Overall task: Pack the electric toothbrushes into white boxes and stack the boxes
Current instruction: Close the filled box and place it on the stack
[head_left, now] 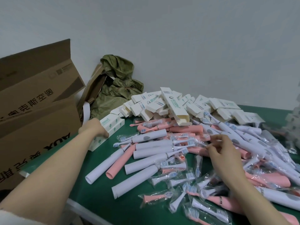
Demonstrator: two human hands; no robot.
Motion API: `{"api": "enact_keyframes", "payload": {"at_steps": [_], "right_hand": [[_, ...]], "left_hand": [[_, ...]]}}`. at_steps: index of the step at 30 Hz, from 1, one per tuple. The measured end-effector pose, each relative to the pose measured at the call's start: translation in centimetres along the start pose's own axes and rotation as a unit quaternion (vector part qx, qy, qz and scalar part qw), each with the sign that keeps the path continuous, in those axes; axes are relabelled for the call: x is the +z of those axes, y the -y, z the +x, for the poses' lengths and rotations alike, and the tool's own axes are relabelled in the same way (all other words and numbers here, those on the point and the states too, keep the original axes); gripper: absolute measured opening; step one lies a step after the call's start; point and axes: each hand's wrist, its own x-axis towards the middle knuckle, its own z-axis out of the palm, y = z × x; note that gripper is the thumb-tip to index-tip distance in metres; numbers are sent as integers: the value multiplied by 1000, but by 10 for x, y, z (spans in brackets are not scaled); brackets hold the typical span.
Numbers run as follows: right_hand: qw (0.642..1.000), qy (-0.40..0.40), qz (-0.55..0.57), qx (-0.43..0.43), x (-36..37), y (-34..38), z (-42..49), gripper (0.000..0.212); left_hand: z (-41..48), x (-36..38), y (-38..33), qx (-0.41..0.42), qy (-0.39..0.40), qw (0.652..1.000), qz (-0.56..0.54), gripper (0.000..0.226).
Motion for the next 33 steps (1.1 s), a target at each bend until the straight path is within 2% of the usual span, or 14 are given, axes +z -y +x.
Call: {"api": "enact_keyframes", "payload": {"at_steps": [7, 12, 14, 15, 17, 18, 20, 22, 23, 27, 28, 30, 32, 33], "right_hand": [[1000, 17, -8, -11, 5, 6, 4, 23], [1000, 17, -9, -3, 3, 3, 6, 22], [1000, 19, -15, 1, 3, 3, 5, 22], [1000, 22, -15, 3, 3, 3, 5, 21], [999, 30, -19, 4, 6, 2, 3, 21], [999, 35, -26, 2, 7, 1, 2, 21], [998, 47, -42, -5, 8, 0, 4, 21], [997, 56, -56, -11, 8, 1, 6, 20], [997, 56, -59, -14, 7, 1, 6, 19], [998, 49, -40, -16, 7, 2, 5, 20], [998, 51, -35, -15, 8, 2, 4, 20], [998, 59, -32, -20, 11, 5, 4, 20], [996, 65, -41, -35, 10, 8, 7, 19], [996, 66, -44, -41, 8, 8, 8, 18]], "left_hand": [[32, -2, -2, 28, 15, 999, -21, 58], [44, -3, -5, 71, 31, 996, -38, 51], [40, -5, -6, 61, 40, 997, -14, 56], [36, -7, -8, 53, 32, 998, 20, 60], [27, -7, -21, 60, -40, 996, 58, 61], [21, -6, -33, 89, -83, 992, 16, 55], [4, -5, -71, 161, -124, 966, -163, 37], [-17, -5, -117, 208, -102, 928, -293, 20], [-28, -4, -141, 220, -73, 916, -326, 22], [-56, 15, -203, 185, 124, 899, -377, 43], [-57, 23, -209, 178, 142, 897, -378, 41], [-51, 37, -213, 170, 112, 889, -411, 28], [-44, 42, -215, 136, 112, 853, -492, 20], [-47, 41, -215, 125, 129, 827, -532, 24]]}}
